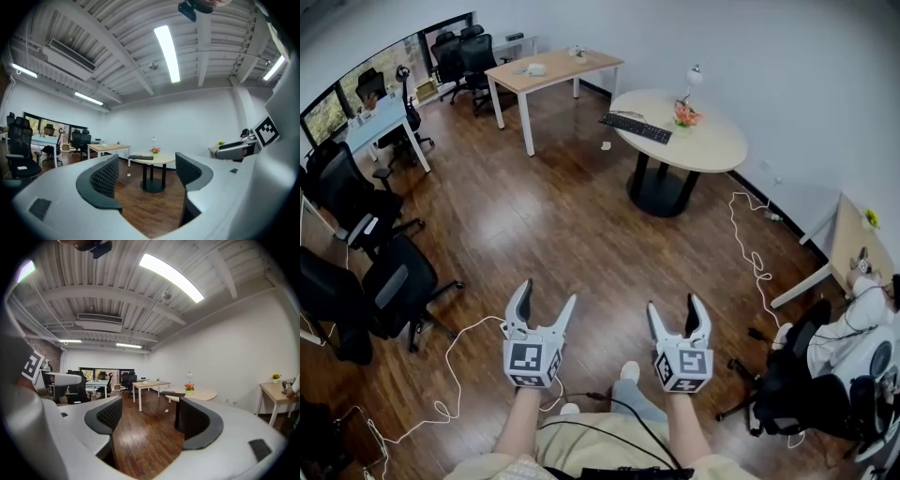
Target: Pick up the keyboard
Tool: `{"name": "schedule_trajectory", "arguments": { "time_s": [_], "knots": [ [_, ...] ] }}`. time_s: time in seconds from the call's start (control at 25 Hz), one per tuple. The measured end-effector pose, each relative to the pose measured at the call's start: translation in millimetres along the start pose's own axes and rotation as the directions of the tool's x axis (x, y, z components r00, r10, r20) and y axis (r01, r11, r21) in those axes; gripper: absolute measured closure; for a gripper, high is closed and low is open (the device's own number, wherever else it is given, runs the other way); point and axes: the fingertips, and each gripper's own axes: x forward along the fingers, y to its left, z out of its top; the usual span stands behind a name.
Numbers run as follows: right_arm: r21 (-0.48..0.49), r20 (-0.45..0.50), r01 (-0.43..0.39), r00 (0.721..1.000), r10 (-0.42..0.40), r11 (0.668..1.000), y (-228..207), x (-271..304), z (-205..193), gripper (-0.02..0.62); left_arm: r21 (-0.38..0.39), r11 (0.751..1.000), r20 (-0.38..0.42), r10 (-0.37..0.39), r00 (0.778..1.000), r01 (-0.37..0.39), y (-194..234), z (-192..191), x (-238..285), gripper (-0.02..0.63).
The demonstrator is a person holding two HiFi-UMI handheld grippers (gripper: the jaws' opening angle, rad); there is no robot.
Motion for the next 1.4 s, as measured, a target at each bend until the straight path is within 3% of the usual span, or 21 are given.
{"name": "schedule_trajectory", "arguments": {
  "time_s": [0.16, 0.32, 0.52, 0.72, 0.88, 1.08, 1.24, 1.4],
  "knots": [
    [0.016, 0.078, 0.032, 0.996, -0.033, 0.999, -79.1, 30.6, 34.7, 0.195, 0.021, 0.998, 0.001, -0.063, 0.998, 0.063, -51.8, 14.4, 79.7, 0.249],
    [0.073, 0.085, 0.078, 0.993, -0.084, 0.994, -169.9, 54.9, 42.6, 0.195, 0.051, 0.995, 0.006, -0.09, 0.996, 0.089, -104.7, 24.3, 149.2, 0.249],
    [0.064, 0.05, 0.093, 0.994, -0.096, 0.994, -219.2, 83.9, 25.2, 0.196, 0.064, 0.994, -0.051, -0.087, 0.995, 0.091, -129.2, 10.9, 191.3, 0.249],
    [0.099, 0.01, 0.021, 1.0, -0.022, 0.995, -220.0, 127.2, 1.2, 0.196, 0.056, 0.997, -0.095, -0.054, 0.994, 0.06, -119.5, -0.4, 220.2, 0.249],
    [0.086, 0.004, -0.031, 1.0, 0.03, 0.996, -198.9, 170.2, 8.9, 0.196, 0.049, 0.998, -0.103, -0.033, 0.994, 0.038, -89.1, -6.4, 247.7, 0.249],
    [0.056, -0.025, -0.047, 0.999, 0.048, 0.997, -189.7, 239.9, 2.0, 0.196, 0.005, 0.999, -0.085, -0.045, 0.995, 0.046, -47.9, -10.8, 317.7, 0.249],
    [0.023, -0.009, -0.036, 0.999, 0.036, 0.999, -193.8, 322.8, 29.6, 0.196, 0.008, 0.998, -0.023, -0.064, 0.998, 0.064, -5.8, 11.8, 389.1, 0.249],
    [-0.022, 0.05, -0.062, 0.997, 0.063, 0.998, -169.1, 412.3, 67.1, 0.196, 0.029, 0.998, 0.009, -0.062, 0.998, 0.061, 55.0, 30.4, 446.2, 0.249]
  ]
}}
